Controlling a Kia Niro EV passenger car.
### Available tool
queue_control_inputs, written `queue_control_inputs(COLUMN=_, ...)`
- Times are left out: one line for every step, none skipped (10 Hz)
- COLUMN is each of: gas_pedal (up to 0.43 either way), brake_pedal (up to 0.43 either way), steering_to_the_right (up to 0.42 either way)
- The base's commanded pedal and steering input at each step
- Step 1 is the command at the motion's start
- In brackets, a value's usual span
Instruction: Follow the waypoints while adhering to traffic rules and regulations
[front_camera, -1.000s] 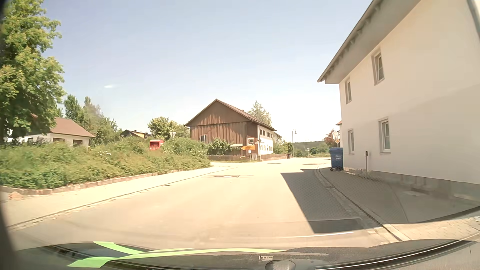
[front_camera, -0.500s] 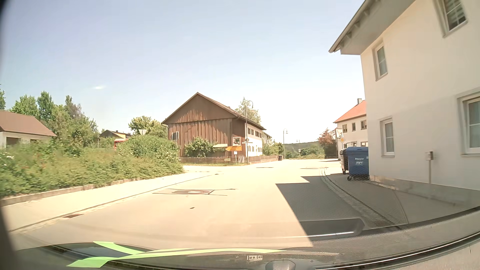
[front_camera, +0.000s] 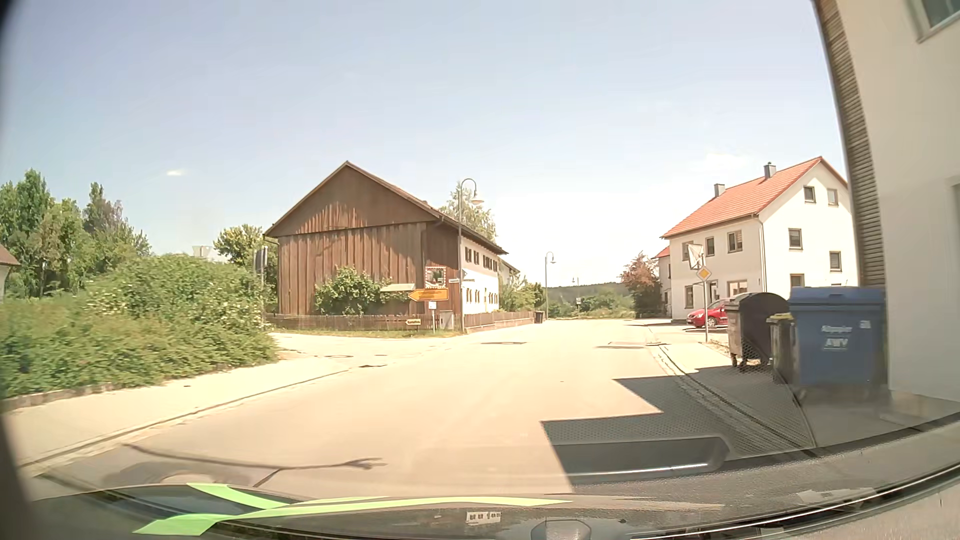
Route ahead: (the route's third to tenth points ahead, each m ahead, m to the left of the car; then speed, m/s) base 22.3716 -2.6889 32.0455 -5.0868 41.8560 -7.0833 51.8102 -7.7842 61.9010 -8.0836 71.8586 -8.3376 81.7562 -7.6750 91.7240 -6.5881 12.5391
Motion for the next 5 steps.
queue_control_inputs(gas_pedal=0.197, brake_pedal=0.0, steering_to_the_right=0.034)
queue_control_inputs(gas_pedal=0.189, brake_pedal=0.0, steering_to_the_right=0.04)
queue_control_inputs(gas_pedal=0.177, brake_pedal=0.0, steering_to_the_right=0.045)
queue_control_inputs(gas_pedal=0.177, brake_pedal=0.0, steering_to_the_right=0.045)
queue_control_inputs(gas_pedal=0.177, brake_pedal=0.0, steering_to_the_right=0.045)
